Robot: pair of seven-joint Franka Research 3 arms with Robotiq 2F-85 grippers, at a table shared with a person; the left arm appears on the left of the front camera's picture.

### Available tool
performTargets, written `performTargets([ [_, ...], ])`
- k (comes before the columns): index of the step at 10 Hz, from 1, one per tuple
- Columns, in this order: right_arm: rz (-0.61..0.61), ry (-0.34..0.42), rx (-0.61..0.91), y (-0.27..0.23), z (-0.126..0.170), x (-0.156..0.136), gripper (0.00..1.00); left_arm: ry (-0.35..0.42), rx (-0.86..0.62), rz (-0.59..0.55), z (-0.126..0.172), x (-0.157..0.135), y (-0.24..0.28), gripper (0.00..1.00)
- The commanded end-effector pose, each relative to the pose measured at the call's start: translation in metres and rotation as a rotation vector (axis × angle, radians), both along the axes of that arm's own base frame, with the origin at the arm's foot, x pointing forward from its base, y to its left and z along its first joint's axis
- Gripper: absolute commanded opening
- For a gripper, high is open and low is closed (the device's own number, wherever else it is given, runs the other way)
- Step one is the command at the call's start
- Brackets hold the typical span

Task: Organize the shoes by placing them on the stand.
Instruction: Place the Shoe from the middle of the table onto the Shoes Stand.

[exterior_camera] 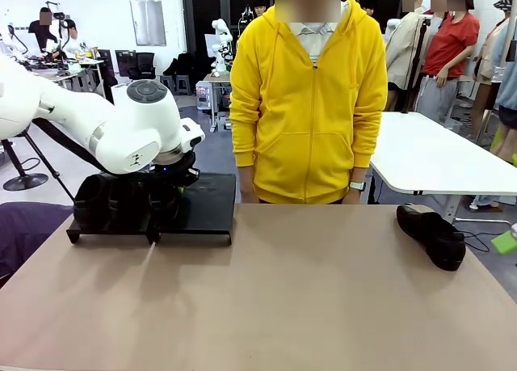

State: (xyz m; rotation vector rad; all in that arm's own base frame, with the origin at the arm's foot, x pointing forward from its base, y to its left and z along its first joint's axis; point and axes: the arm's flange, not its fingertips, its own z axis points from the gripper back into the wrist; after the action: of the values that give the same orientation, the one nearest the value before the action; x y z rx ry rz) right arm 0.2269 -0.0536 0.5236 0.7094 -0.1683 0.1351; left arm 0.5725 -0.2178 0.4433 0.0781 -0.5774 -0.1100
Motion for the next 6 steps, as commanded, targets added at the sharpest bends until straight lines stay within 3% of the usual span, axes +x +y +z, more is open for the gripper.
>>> performTargets([
  [1,0.022,-0.019,0.02,-0.002,0.002,0.0,1.0,-0.028,0.028,0.03,0.004,0.006,-0.007,0.0],
  [6,0.022,-0.019,0.02,-0.002,0.002,0.0,1.0,-0.061,0.05,0.041,-0.01,0.016,-0.011,0.0],
])
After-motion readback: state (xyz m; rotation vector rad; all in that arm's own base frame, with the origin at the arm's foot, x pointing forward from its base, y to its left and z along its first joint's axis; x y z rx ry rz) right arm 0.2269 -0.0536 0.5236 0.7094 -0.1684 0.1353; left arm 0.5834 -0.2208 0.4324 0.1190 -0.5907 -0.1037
